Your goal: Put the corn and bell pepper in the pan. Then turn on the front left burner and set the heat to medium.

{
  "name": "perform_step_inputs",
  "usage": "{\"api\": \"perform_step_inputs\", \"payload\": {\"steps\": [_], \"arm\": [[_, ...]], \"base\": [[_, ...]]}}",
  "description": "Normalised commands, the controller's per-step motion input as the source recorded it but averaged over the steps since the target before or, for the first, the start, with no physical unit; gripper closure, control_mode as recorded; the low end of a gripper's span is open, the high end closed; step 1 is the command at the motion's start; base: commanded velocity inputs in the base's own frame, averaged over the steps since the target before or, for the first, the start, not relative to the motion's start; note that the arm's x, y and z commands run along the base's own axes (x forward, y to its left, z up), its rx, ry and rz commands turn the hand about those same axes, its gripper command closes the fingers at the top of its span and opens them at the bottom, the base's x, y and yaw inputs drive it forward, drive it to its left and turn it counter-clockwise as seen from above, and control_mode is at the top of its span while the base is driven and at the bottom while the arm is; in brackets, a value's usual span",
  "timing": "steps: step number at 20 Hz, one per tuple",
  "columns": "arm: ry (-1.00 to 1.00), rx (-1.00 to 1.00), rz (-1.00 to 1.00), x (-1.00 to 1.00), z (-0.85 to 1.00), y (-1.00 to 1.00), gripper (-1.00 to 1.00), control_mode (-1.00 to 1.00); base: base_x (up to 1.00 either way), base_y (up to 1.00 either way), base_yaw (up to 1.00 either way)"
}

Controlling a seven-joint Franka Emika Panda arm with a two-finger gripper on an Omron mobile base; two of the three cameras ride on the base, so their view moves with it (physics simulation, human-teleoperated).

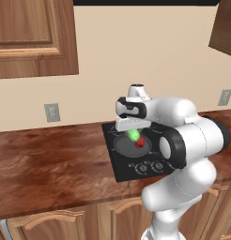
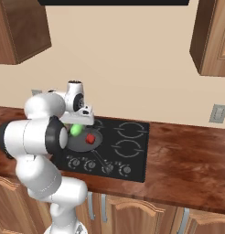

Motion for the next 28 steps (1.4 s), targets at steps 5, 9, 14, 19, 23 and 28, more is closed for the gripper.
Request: {"api": "perform_step_inputs", "payload": {"steps": [5,9,14,19,23,28], "arm": [[0.0,-0.09,0.0,0.0,-0.59,0.1,1.0,-1.0],[0.0,-0.04,0.0,0.0,-0.69,0.0,1.0,-1.0],[0.0,-0.04,0.0,0.04,-0.37,0.0,1.0,-1.0],[0.0,0.0,-0.04,0.18,0.0,0.01,1.0,-1.0],[0.0,0.0,-0.04,0.4,0.05,0.05,1.0,-1.0],[0.0,0.0,-0.01,0.37,0.03,0.04,1.0,-1.0]], "base": [[0.0,0.0,0.0],[0.0,0.0,0.0],[0.0,0.0,0.0],[0.0,0.0,0.0],[0.0,0.0,0.0],[0.0,0.0,0.0]]}}
